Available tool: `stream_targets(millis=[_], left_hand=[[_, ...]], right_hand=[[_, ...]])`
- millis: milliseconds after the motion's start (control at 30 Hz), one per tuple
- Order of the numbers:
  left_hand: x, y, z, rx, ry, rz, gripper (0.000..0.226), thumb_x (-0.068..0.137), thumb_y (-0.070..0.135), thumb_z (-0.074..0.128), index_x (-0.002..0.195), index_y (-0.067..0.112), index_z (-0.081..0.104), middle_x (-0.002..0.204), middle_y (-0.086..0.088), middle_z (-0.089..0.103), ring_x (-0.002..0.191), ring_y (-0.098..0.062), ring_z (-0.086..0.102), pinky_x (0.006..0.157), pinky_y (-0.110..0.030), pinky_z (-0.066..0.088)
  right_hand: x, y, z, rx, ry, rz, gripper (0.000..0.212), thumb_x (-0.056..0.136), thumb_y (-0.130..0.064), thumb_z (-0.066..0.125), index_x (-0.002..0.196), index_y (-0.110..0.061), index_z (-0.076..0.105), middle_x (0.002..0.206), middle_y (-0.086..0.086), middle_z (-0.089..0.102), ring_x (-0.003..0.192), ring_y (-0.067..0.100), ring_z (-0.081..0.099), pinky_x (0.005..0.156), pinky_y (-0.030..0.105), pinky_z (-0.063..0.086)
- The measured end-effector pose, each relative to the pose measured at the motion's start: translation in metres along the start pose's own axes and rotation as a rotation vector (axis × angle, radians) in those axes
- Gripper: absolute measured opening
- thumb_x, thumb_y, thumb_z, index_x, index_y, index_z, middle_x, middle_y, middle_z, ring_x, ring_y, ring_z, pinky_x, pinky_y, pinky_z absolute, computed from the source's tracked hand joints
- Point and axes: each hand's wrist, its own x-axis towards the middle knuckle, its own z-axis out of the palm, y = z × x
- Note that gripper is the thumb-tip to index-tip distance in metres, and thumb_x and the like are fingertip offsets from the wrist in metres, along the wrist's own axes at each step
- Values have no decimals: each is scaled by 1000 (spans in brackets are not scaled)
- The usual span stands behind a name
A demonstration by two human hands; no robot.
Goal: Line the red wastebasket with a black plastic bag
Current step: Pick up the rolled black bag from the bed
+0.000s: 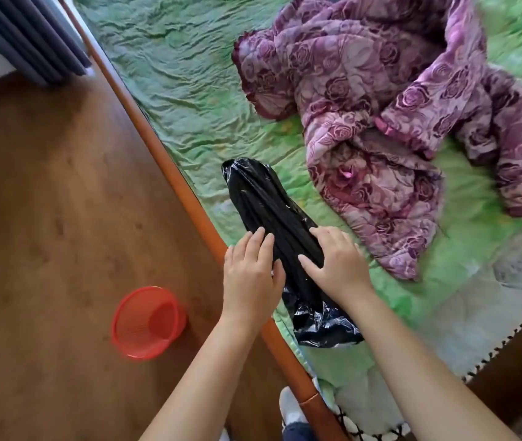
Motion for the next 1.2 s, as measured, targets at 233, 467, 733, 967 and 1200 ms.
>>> stream_targets(millis=[233,467,733,967,1200], left_hand=[[8,-8,31,-53,-7,-18,38,78,8,66,114,-2,58,120,-22,60,112,-37,54,91,-56,45],[6,-20,36,-56,-11,-51,38,79,7,65,115,-1,57,121,-21,59,113,-37,54,93,-55,44],[-9,-30,7,-121,38,-157,40,75,5,69,113,-2,59,118,-20,61,110,-37,56,93,-55,44],[-33,-60,-40,-153,193,-226,42,71,2,72,111,-2,60,118,-20,61,110,-36,56,91,-56,44],[-86,-107,-82,-163,320,-334,42,77,13,62,118,4,56,124,-15,58,115,-31,53,95,-53,42]], right_hand=[[22,10,32,38,-25,66,58,78,-34,66,127,-11,45,122,8,54,112,26,47,90,39,41],[28,8,42,203,38,88,28,83,-5,58,111,-6,56,106,13,60,98,28,55,77,37,46],[23,-33,24,381,83,-11,14,81,3,57,92,-5,63,91,10,62,80,20,57,72,16,39],[14,-110,17,417,55,-237,11,79,4,62,86,-5,63,82,7,61,75,9,51,72,8,37],[-6,-188,39,566,-44,-405,13,78,1,64,85,-10,63,79,2,62,74,5,54,70,7,41]])
